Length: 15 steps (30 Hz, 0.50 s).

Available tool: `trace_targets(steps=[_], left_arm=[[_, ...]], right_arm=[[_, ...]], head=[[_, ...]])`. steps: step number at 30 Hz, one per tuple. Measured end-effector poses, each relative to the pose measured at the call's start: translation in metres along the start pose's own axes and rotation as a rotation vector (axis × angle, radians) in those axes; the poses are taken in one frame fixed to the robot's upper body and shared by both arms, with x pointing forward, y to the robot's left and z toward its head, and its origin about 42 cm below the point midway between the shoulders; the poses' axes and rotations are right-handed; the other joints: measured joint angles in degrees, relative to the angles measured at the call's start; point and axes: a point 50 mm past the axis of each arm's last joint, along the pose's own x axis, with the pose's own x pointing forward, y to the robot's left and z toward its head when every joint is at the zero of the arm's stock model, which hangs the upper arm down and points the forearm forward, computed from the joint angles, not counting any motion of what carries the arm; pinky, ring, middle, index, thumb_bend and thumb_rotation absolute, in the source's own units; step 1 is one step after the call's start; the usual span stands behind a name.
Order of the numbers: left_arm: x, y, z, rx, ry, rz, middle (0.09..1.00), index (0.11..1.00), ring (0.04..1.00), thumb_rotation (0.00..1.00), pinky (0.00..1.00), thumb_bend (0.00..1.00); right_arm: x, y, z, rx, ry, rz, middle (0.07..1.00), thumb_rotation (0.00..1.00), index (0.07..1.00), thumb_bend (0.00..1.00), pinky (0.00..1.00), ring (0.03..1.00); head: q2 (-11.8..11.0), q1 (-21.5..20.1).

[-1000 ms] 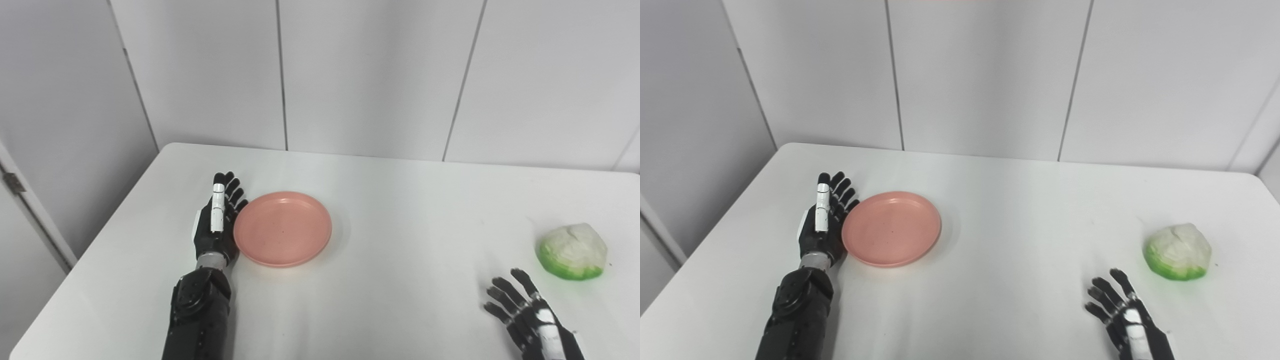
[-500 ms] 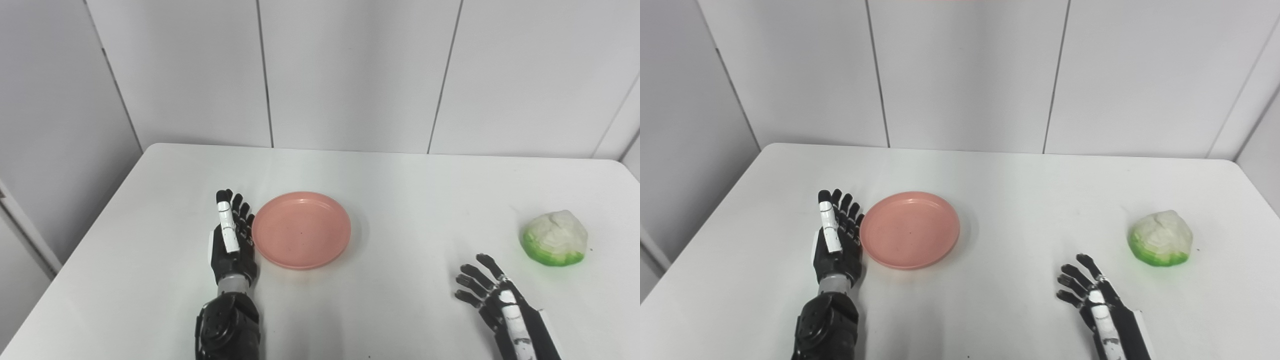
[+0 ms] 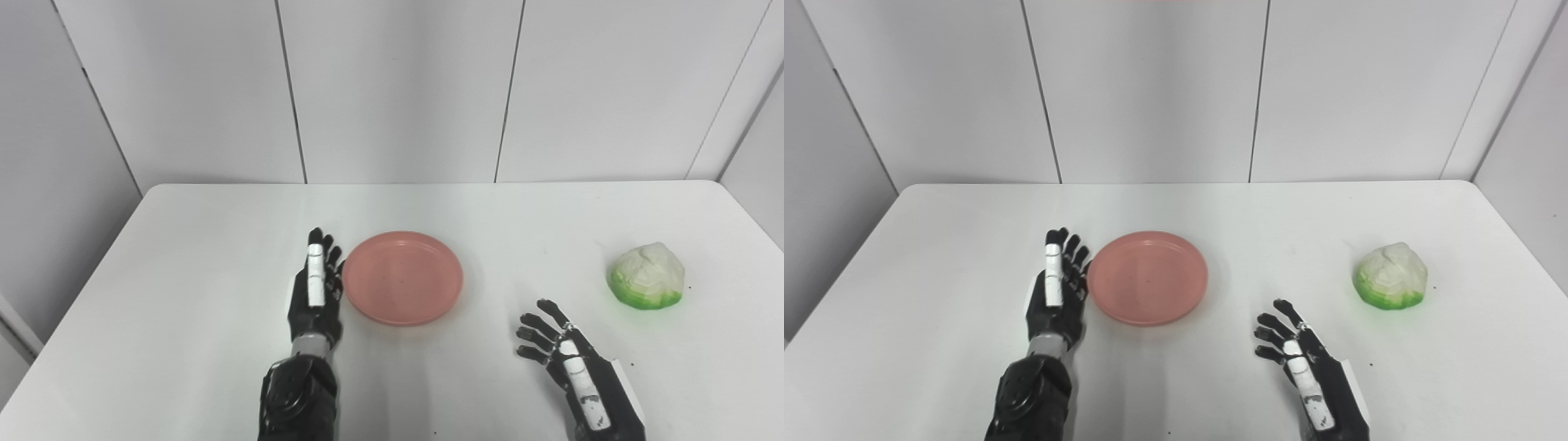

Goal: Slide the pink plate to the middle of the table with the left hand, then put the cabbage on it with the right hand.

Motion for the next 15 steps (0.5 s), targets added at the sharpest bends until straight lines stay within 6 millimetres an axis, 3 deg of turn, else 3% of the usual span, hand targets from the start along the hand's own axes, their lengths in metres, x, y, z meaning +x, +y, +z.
trace_targets(steps=[9,15], left_arm=[[0.028,-0.012,-0.001,0.026,0.010,-0.028,0.988,1.000,0.981,0.87,0.88,0.85],[0.032,-0.012,-0.002,0.034,0.000,-0.022,0.985,1.000,0.984,0.84,0.93,0.88]], right_arm=[[0.001,0.008,0.004,0.003,-0.013,0.007,0.810,0.79,0.885,0.77,0.76,0.803],[0.002,0.013,0.002,-0.008,-0.008,0.018,0.812,0.79,0.888,0.78,0.75,0.805]], head=[[-0.53,-1.76],[-0.97,-3.96]])
